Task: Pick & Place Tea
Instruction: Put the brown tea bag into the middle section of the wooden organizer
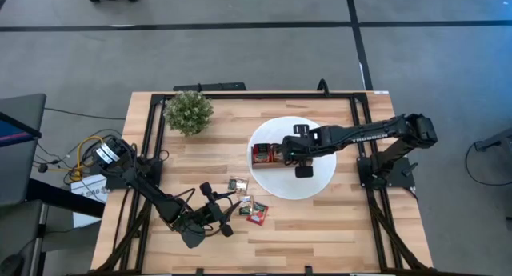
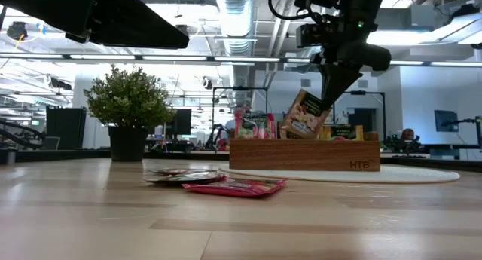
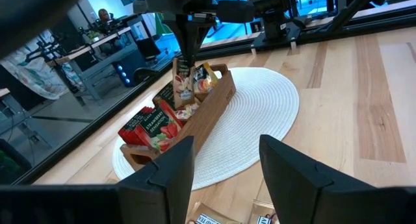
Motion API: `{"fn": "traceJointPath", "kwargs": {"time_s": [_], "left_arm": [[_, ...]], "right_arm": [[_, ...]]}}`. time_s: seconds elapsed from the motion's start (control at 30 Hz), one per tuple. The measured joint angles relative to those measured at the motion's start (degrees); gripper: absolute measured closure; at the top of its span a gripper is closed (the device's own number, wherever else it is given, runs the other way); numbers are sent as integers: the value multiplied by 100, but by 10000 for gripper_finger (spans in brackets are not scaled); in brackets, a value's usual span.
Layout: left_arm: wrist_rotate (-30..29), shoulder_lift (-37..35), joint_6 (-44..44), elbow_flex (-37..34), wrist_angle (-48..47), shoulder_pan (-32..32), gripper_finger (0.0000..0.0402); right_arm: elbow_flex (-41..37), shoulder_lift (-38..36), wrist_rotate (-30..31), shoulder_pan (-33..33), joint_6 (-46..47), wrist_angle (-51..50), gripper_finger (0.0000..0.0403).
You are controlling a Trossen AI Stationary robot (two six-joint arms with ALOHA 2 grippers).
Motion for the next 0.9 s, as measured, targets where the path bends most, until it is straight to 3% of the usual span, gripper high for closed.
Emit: {"fn": "traceJointPath", "kwargs": {"time_s": [0.27, 0.67, 0.8, 0.9], "left_arm": [[0, 0, -2, 0, 0, 0, 235], [79, 0, -22, 0, -8, 2, 235], [77, 0, -48, 0, -16, 0, 235], [76, 0, -120, 0, -63, -2, 235]], "right_arm": [[0, 0, 21, 0, 97, 1, 395], [0, 0, 288, -33, 452, 305, 285], [0, -55, 695, 270, 1141, 404, 276], [0, -50, 995, 844, 1661, 630, 284]]}}
